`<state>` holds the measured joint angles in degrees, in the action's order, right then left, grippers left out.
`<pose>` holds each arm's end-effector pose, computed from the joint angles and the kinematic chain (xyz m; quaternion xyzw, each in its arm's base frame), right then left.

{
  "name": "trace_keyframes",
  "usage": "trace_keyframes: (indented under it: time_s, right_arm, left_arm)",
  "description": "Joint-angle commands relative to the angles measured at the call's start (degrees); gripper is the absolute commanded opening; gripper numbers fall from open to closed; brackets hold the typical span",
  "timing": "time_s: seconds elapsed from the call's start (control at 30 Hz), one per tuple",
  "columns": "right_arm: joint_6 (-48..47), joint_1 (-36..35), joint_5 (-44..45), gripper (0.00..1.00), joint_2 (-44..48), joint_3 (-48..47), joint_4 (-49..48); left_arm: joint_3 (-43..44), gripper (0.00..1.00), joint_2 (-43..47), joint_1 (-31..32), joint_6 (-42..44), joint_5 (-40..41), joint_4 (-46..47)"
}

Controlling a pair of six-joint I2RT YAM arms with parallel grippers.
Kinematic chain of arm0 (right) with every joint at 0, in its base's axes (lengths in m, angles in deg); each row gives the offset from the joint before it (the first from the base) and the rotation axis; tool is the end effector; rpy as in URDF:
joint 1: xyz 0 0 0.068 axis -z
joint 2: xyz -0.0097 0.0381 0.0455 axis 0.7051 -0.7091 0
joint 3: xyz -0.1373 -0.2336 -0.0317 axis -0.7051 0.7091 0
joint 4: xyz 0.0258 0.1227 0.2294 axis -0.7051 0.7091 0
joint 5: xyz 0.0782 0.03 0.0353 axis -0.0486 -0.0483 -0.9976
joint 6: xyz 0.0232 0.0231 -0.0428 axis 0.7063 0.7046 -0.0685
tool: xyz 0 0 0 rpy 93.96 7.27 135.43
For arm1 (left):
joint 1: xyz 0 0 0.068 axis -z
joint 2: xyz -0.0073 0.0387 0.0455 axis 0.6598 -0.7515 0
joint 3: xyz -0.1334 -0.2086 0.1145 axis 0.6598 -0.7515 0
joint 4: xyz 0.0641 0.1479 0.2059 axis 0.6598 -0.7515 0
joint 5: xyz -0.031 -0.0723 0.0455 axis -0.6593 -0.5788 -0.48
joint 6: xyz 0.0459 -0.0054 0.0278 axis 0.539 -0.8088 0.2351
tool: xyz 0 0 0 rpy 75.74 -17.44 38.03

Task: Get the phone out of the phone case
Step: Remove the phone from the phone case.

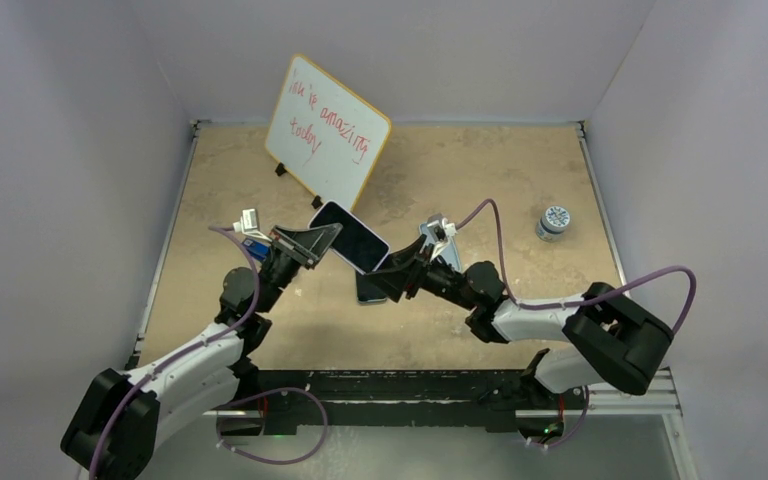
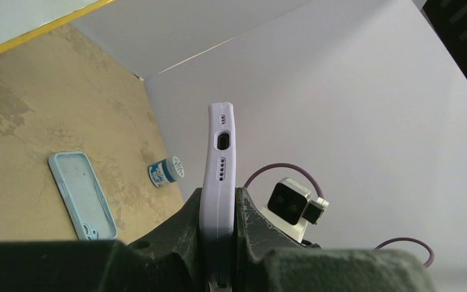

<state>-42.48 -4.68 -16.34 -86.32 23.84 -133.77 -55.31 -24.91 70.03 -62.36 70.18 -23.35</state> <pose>0.1564 0.1986 0.2320 -0.1626 0.5586 0.6292 0.5154 0.1618 -0.0917 0.2374 -0.2064 0.5722 -0.6340 0.4776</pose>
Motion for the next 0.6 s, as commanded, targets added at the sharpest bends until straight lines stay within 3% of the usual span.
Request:
trace_keyframes:
  time_s: [0.0, 0.3, 0.53, 0.57]
  right_arm:
    - [0.3, -0.3, -2.0, 0.57, -0.4, -2.0, -7.0]
    - [-3.7, -0.5, -2.4, 0.31, -1.2, -2.0, -8.3]
    - [-13.2, -0.5, -3.0, 0.0, -3.2, -0.5, -12.5]
    - [-14.9, -0.4, -3.2, 0.0, -3.4, -0.3, -13.0]
  left_arm:
    - [0.2, 0.0, 0.3, -0.1, -3.2, -0.4, 9.3]
    - [-0.4, 0.0, -0.1, 0.0, -5.7, -1.4, 8.0]
    - [-0.5, 0.0, -2.8, 0.0, -8.4, -3.7, 5.5]
    - [-0.5, 0.0, -3.2, -0.1, -8.8, -4.2, 5.5]
